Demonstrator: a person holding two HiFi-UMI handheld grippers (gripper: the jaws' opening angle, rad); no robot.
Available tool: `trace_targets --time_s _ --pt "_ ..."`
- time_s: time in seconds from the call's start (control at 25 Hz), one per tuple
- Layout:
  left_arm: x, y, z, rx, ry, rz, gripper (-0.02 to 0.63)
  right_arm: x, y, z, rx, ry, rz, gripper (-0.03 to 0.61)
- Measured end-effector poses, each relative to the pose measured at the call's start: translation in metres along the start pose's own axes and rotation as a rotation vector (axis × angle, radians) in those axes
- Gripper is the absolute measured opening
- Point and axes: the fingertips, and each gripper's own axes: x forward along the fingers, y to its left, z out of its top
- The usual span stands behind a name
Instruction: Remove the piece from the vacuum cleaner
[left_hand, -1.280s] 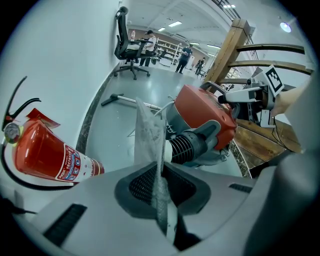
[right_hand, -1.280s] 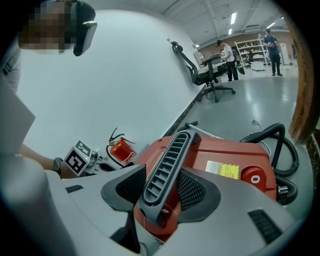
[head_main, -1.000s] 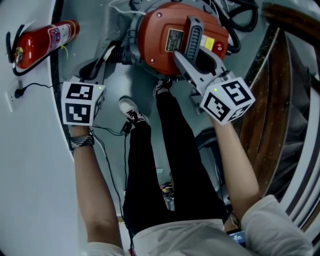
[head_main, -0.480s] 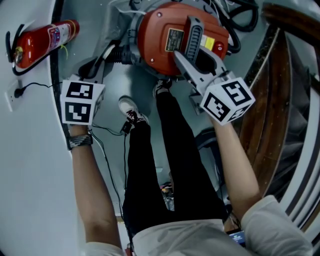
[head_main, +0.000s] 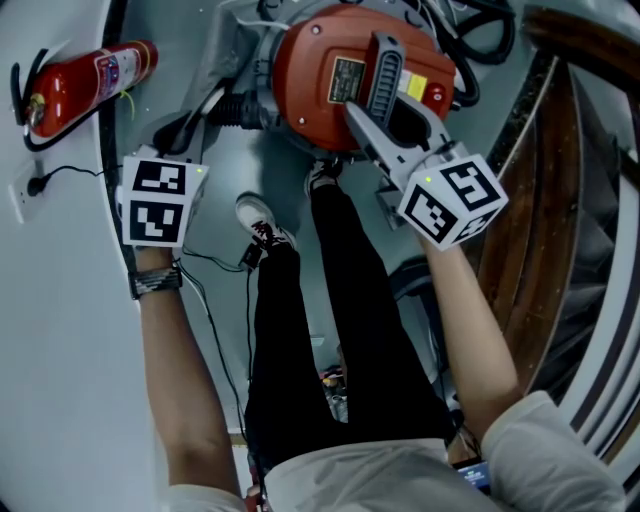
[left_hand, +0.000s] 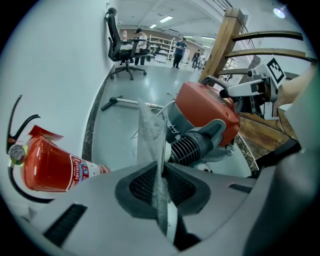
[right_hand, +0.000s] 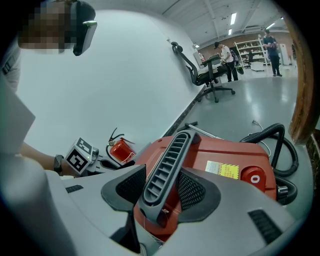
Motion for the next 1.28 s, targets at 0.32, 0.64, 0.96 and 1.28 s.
trace_targets --time_s 0.32,0.64,0.96,1.28 --pt "-0.011 0.028 0.016 0.013 -0.023 0.046 0.029 0.000 -0.001 0.000 -0.002 -0.001 -0.003 0.195" --pt "-0.022 0.026 0.015 -0.011 -0.043 0.045 0.029 0.001 -0.002 -0.001 0.006 0.003 -0.008 0.195" --pt "-0.046 0.012 0.016 -0.065 -0.056 0.045 0.029 0.000 -0.003 -0.003 0.045 0.035 0.021 0.195" --pt "-0.068 0.001 0.011 -0.085 -0.073 0.044 0.029 -0.009 0.001 -0.010 0.007 0.067 0.000 0.195"
